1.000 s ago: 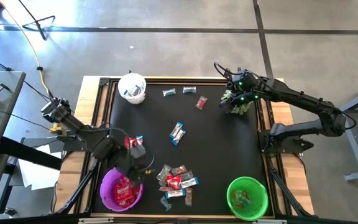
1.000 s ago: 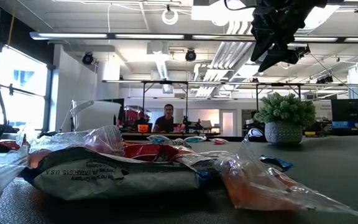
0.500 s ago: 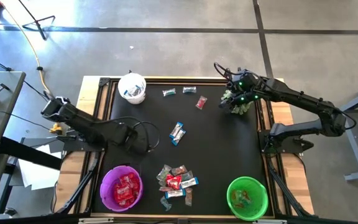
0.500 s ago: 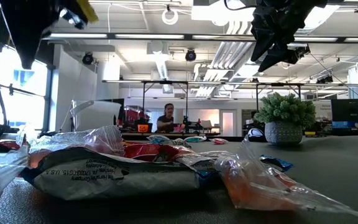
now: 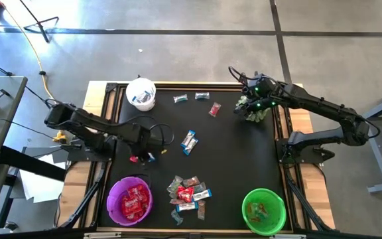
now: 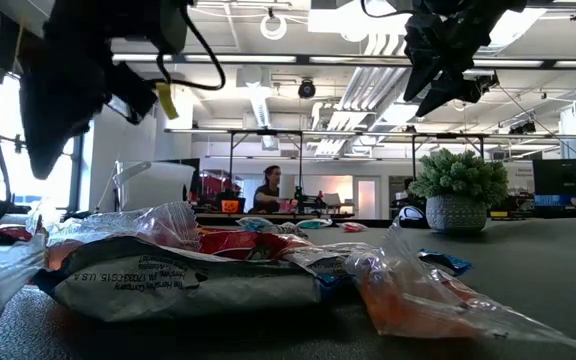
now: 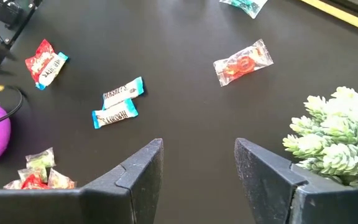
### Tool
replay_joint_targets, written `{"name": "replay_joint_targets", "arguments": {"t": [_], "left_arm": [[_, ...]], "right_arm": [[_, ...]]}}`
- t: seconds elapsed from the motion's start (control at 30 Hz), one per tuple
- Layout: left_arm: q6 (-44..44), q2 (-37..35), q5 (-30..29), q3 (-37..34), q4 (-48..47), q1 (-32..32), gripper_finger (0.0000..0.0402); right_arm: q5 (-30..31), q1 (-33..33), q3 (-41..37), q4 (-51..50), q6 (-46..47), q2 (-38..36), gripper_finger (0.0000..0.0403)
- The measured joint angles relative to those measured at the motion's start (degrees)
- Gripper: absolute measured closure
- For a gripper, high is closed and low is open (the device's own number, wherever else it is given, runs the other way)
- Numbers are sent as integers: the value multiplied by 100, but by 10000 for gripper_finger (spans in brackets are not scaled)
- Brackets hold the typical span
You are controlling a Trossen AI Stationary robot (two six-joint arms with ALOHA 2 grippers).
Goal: Sort candy
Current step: Put the red candy into the violet bucket
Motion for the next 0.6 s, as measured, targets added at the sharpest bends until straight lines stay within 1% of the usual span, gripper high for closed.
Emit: {"name": "replay_joint_targets", "arguments": {"t": [0.1,0.17,0.43,0.6], "left_arm": [[-3,0,-355,-117,-32,160,259],[0,-2,-472,-188,-7,254,255],[-49,-2,-289,-606,14,539,245],[-64,-4,-240,-853,398,665,240]], "right_arm": [[0,2,0,2,2,0,208],[0,2,0,15,2,0,208],[4,0,0,18,2,0,208],[7,0,0,20,16,0,208]]}}
